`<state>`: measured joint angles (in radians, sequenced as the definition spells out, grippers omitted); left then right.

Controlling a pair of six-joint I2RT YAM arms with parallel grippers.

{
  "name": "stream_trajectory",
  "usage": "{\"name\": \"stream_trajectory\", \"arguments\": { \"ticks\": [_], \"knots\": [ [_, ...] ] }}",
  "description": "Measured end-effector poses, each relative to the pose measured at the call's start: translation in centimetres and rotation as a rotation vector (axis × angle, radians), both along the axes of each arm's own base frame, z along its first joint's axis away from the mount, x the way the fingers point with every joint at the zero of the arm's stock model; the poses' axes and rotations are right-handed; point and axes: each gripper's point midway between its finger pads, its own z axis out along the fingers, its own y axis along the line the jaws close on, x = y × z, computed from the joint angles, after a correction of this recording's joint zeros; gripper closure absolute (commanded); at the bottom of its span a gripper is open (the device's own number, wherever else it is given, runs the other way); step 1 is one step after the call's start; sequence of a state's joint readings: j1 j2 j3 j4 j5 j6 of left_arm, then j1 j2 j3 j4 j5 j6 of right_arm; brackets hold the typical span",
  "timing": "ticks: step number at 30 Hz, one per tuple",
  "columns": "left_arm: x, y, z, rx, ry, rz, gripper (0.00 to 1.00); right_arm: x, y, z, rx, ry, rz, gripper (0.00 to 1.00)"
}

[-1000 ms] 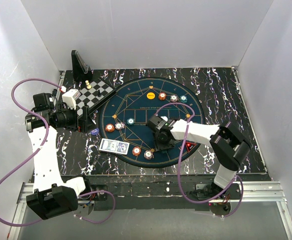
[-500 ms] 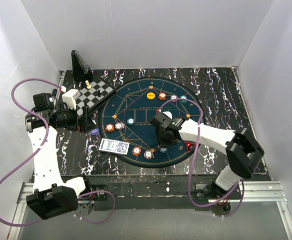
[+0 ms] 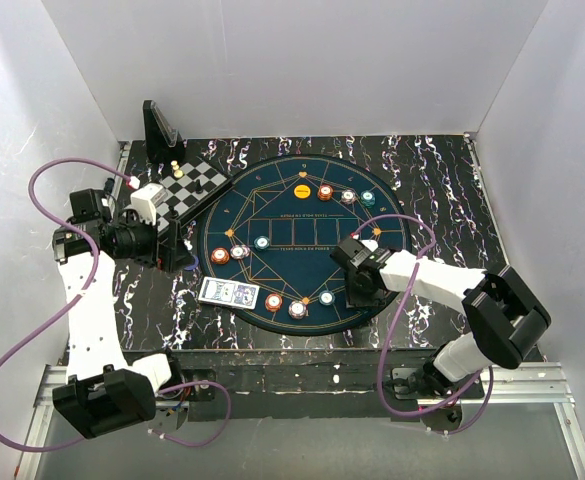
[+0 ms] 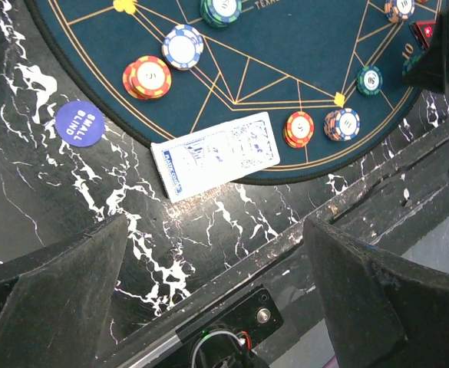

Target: Distribute texas hold em gaming equipment

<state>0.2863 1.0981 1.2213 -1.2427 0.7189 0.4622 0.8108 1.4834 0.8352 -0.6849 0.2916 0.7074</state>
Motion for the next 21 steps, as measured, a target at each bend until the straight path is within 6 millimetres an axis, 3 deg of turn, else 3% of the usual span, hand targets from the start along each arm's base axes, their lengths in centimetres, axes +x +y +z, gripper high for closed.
{"name": "stream_trajectory", "arguments": {
  "ticks": [9,15,21],
  "knots": [
    [-0.8,-0.5,-1.5,-0.012,0.035,-0.074,0.0,0.6,0.2,0.0,0.024,-0.014,-0.02,0.71],
    [-1.5,-0.6,-2.1,0.004,0.032,-0.129,0.0,1.0,0.3,-0.1,0.036,-0.015,-0.032,0.4],
    [-2.0,-0.7,-2.7,0.014,0.036,-0.163,0.0,1.0,0.0,0.0,0.026,-0.015,-0.04,0.2]
  ]
}}
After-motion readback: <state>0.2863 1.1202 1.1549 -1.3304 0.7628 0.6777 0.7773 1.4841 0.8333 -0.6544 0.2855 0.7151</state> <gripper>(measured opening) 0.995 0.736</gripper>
